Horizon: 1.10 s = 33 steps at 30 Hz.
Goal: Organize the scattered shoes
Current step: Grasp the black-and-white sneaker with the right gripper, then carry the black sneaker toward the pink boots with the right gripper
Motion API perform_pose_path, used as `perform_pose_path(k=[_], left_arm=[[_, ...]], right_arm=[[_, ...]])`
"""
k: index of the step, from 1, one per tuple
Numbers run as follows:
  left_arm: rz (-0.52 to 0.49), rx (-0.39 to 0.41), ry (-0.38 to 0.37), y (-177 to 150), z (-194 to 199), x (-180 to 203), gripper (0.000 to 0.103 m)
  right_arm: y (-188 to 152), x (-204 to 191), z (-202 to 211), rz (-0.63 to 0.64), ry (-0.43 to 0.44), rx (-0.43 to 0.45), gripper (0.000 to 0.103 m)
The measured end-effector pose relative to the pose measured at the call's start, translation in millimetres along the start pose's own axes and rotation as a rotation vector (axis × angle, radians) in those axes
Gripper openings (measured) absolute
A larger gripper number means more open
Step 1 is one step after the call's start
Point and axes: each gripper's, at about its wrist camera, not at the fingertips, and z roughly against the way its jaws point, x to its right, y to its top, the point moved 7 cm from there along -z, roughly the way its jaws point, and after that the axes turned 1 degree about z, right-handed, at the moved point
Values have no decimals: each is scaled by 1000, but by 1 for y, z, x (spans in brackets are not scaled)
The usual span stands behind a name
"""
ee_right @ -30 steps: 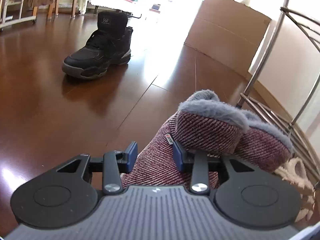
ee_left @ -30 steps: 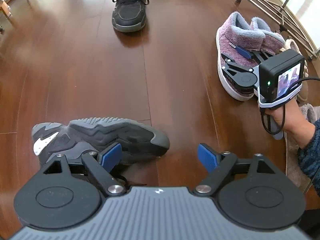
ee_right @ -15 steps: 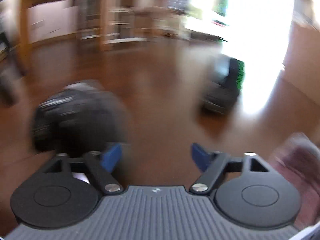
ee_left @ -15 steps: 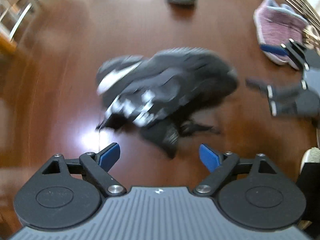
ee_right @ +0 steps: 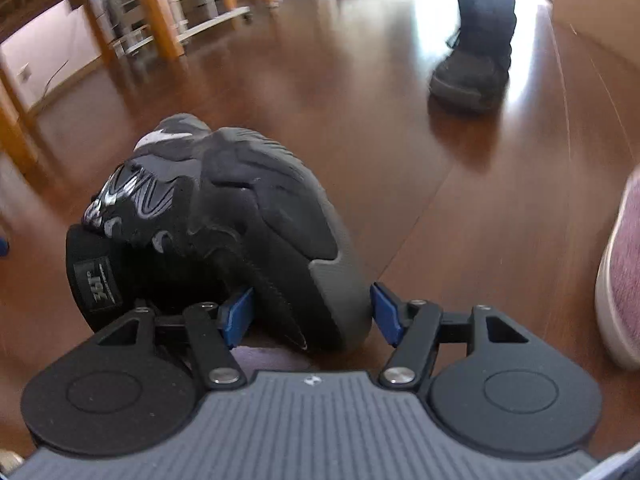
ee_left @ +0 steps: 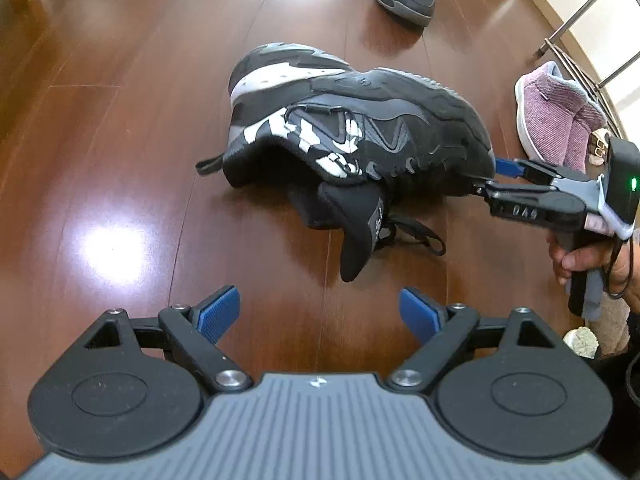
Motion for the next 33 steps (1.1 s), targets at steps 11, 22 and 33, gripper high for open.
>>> perform_pose_path(k=[11,22,33], left_arm=[[2,97,22,15,10,7,89],[36,99,54,46,8,29,89],[58,119,64,64,6,27,89]], right_arm=[[28,81,-10,-564,32,-25,56],[75,-42,18,592,-156,95,86],[203,-87,-56,664,-15,-195,76]])
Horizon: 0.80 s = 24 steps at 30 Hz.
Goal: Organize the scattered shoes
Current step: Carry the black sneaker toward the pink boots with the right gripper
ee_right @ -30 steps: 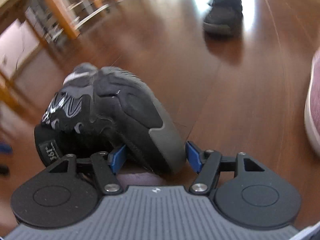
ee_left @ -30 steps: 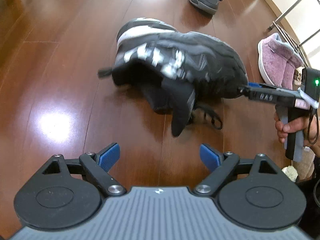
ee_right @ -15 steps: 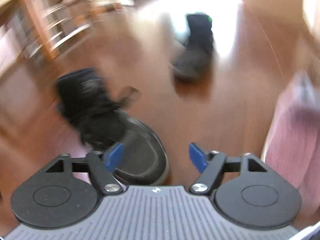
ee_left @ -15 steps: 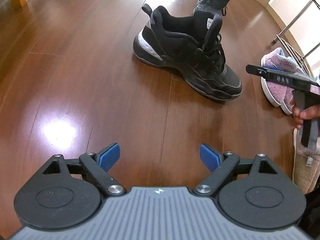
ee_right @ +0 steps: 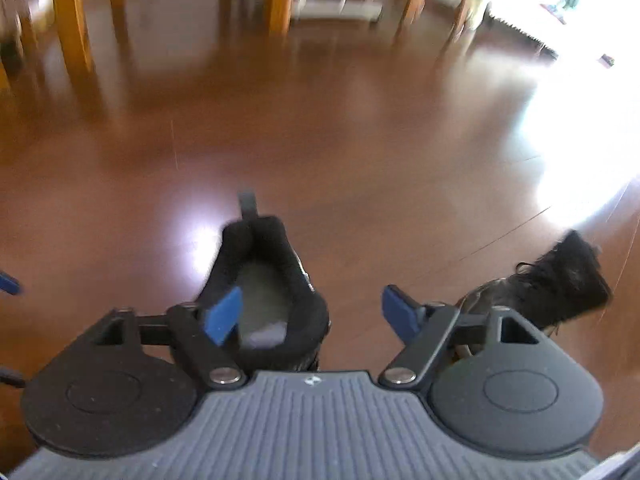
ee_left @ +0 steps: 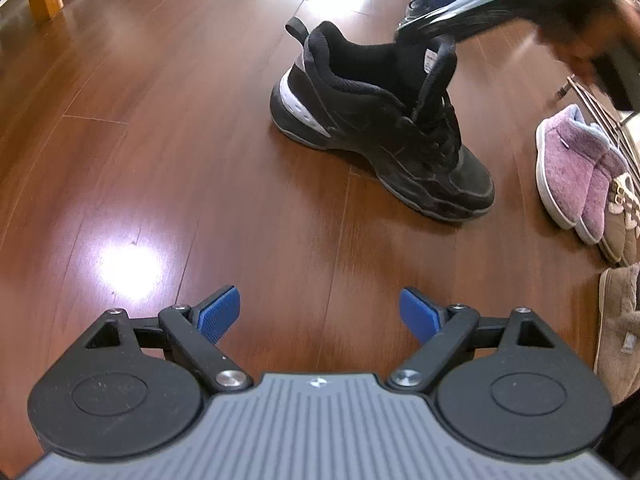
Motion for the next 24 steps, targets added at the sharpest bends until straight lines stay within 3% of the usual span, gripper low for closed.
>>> perform_pose_path(k=[2,3,5,6,9,12,15,18,21,24], left_arm=[[3,5,-1,3,0,-2,89],[-7,3,3,7,0,-5,89],[-30,0,13,15,0,-9,89],[-54,4,20,22,1,-10,89],[-131,24,32,48,9,-13,89],[-225,37,-2,77,18,-5,89],[-320,28,-47,101,19,15,89],[-400,18,-107,119,21,46,89],[-490,1,-190,129,27,90,89],[-590,-8,-262,127,31,142,89]], right_arm=[[7,-5,-31,-50,40,-164,74],[9,-7,-45,-78,55,-230,67],[6,-5,-75,-98,8,-333,32],[4,-5,-80,-98,4,-340,24],[-7,-6,-84,-136,14,-310,21],[-28,1,-56,-277,37,-226,19],[-77,14,-11,-504,34,-165,18],[-164,9,60,-824,43,-113,18],[-218,-6,107,-976,-7,-112,18],[-271,-23,146,-1092,-77,-169,18]])
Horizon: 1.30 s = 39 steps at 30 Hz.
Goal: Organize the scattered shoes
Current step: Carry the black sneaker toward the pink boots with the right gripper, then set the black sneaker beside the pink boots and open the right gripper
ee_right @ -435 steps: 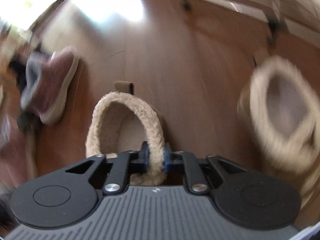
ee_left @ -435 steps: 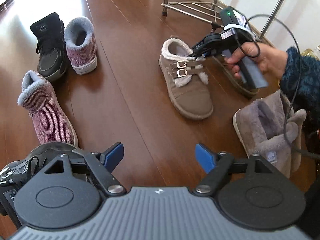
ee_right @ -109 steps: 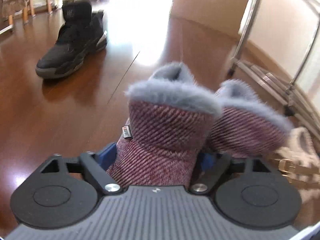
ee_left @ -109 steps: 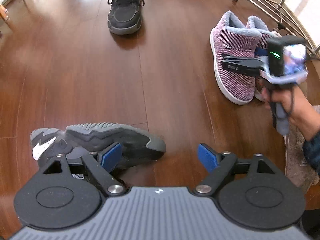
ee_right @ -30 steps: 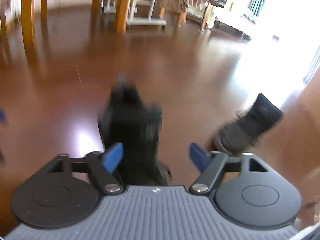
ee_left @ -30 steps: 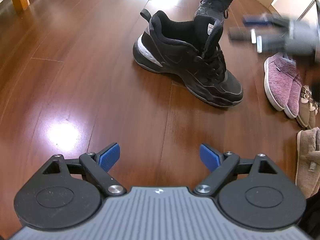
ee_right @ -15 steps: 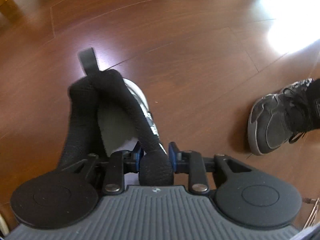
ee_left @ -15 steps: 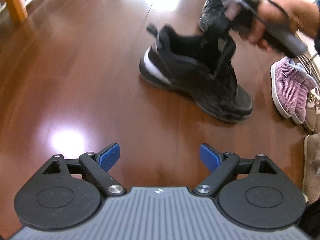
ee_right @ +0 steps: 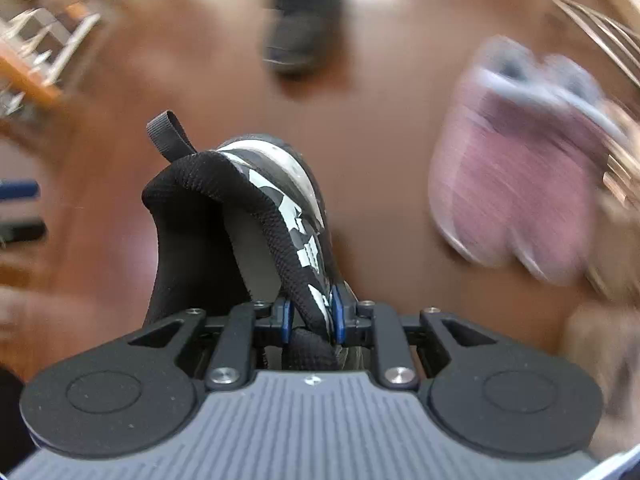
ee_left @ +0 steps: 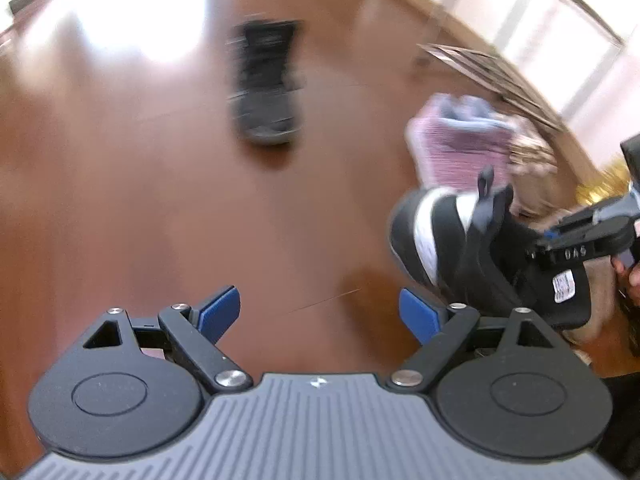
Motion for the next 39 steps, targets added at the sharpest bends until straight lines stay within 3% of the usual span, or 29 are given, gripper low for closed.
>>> perform_pose_path(k=[3,6,9,11,12,13,16,18,20,23,27,28,31,39], left_arm=[[-49,5,-67,13,-13,39,89],[-38,-48,-125,16,-41,76,89],[-30,-91,-154,11,-58,100,89],[-34,-117,-152,7,-67,111,89],[-37,-126,-145,4,-69,113,89],[-35,-134,-133,1,-70,113,89],[-1,-156,-96,-10,-81,107,89],[29,-186,-88,-18,-89,102,89],[37,-215,-77,-27,-93,99,89],[14,-225,-54,-34,-95,98,89],[-20,-216,-30,-35,-96,103,89],[-27,-214,-31,-35,-96,105,89],[-55,-204,-24,-34,-95,109,89],[-75,-196,-13,-38,-95,107,89]], right_arm=[[-25,51,12,-71,-100,-50,18],[-41,99,6,-125,-208,-97,20],[-56,140,7,-238,-276,-80,40],[-62,152,21,-354,-211,-7,50],[-65,152,26,-374,-196,27,70],[-68,148,43,-375,-192,95,86],[-77,119,74,-232,-188,215,102],[-86,101,70,-124,-187,219,102],[-98,90,47,-37,-207,152,102],[-112,86,15,16,-216,114,102],[-132,89,-40,129,-375,60,100],[-132,92,-45,116,-383,65,91],[-136,105,-56,-16,-389,118,84],[-146,118,-44,-154,-474,126,80]])
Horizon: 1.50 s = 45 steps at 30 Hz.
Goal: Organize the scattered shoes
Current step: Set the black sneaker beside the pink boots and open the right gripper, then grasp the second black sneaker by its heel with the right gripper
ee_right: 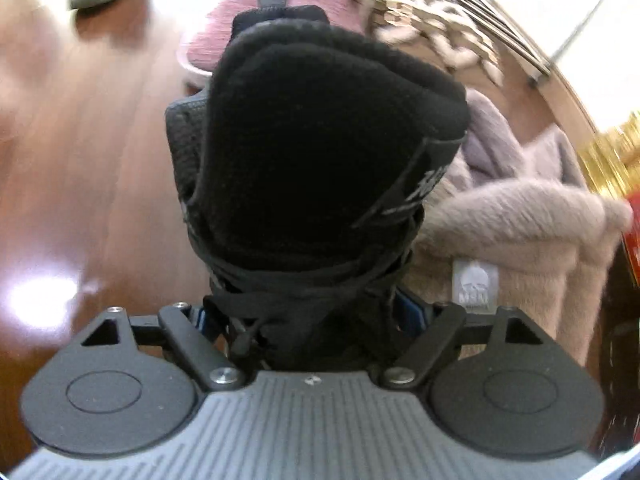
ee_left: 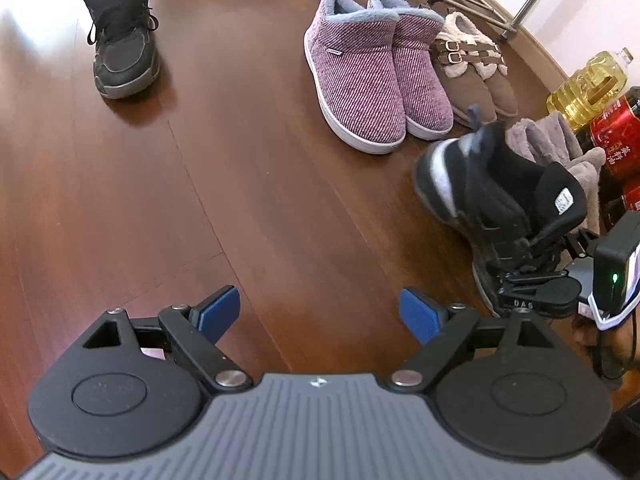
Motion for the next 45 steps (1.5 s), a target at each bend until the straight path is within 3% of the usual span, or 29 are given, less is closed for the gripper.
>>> perform_pose_path(k=[4,9,15,18,19,22,26,30,33,35,37,41,45], left_arm=[[0,17,-17,-3,5,-3,89],[0,57,11,-5,14,-16,89],[182,193,79,5,64,-63,89],[218,276,146,4,96,-92,89],[227,290,167,5,99,-101,90],[250,316,221,10,102,-127,91],[266,339,273,29,91,-151,91],[252,319,318,61,75,-167,91],[203,333,400,98,65,-180,91],[193,344,454,120,58,-189,91],[223,359,497,149,49,-208,91],[325,384,494,191,32,-245,90],[398,441,512,233,28,-283,90]], right_arm=[[-3,10,0,-89,-51,-54,81],[0,7,5,-72,-57,-132,83],[28,21,88,-93,-101,-71,90],[55,24,135,-79,-143,1,91],[77,20,160,-68,-137,80,92],[127,6,174,-31,-59,184,93],[209,-56,164,24,182,289,93],[280,-115,125,114,312,308,90],[358,-160,93,182,438,353,87],[397,-180,77,215,471,371,87],[441,-198,52,236,495,378,81],[522,-225,-10,229,561,337,76],[567,-253,-57,268,620,289,63]])
